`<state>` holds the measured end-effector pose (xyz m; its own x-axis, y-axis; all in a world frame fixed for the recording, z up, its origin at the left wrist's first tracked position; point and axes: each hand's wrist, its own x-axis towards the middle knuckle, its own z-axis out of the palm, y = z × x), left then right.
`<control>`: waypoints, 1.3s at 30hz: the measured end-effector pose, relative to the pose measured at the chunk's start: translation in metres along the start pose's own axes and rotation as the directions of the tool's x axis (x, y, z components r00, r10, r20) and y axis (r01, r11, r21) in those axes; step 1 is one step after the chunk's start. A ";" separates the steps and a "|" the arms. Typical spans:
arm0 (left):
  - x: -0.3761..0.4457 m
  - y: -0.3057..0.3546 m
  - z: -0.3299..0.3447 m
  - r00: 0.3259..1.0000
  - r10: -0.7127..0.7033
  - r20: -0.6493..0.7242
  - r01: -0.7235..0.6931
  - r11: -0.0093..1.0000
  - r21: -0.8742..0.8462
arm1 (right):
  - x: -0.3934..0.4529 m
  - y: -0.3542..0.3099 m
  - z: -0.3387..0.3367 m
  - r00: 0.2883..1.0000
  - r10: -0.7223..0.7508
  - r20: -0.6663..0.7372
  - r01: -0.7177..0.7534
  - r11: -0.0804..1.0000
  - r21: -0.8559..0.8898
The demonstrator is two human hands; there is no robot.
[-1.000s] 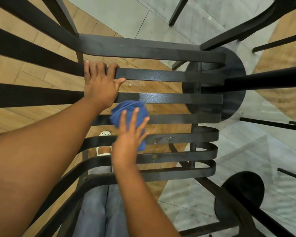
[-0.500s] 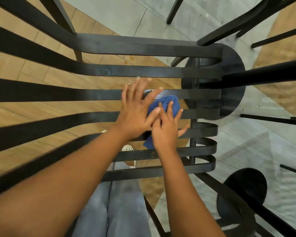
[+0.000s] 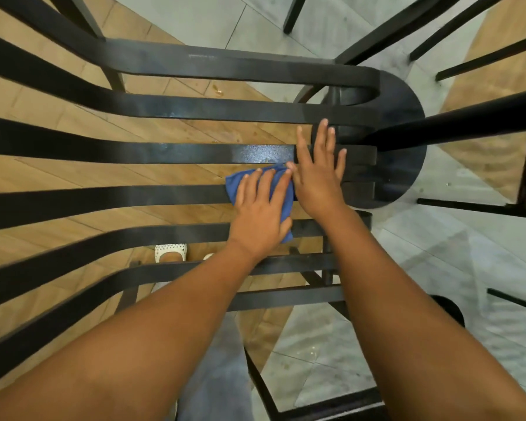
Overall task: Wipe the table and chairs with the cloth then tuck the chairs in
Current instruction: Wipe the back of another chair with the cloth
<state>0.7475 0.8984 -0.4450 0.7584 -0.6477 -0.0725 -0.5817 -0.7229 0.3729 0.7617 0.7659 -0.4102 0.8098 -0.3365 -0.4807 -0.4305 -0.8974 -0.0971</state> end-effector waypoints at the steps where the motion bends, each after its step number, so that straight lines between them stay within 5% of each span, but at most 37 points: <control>1: -0.002 -0.003 -0.002 0.999 -0.034 -0.005 0.034 0.999 -0.005 | 0.000 0.000 0.003 1.000 -0.007 -0.016 0.006 1.000 -0.016; 8: -0.031 -0.075 -0.033 0.980 -0.196 0.035 0.198 0.974 -0.106 | -0.001 -0.003 0.013 0.985 -0.008 -0.172 0.009 1.000 0.004; 15: -0.048 -0.108 -0.057 0.898 -0.436 0.060 0.440 0.889 -0.129 | 0.003 0.000 0.007 0.991 -0.021 -0.134 0.024 1.000 0.018; 23: 0.002 0.027 -0.015 0.970 -0.201 0.134 0.231 0.936 -0.267 | 0.006 0.002 0.008 0.989 -0.039 -0.142 0.045 0.998 0.039; 27: -0.003 0.020 -0.014 0.979 -0.174 0.110 0.194 0.956 -0.220 | 0.005 0.003 0.010 0.985 -0.059 -0.164 0.060 0.998 0.003; 35: -0.050 -0.079 -0.051 0.914 -0.398 0.076 0.405 0.906 -0.122 | 0.000 0.002 0.021 0.960 -0.110 -0.258 0.088 0.992 -0.095; 39: -0.057 -0.061 -0.043 0.889 -0.452 0.072 0.457 0.885 -0.086 | 0.004 0.001 0.025 0.963 -0.097 -0.253 0.065 0.989 -0.132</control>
<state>0.7524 0.9896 -0.4238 0.9161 -0.2666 -0.2994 -0.1432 -0.9152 0.3768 0.7545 0.7710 -0.4337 0.9222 -0.3086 -0.2332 -0.3200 -0.9473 -0.0120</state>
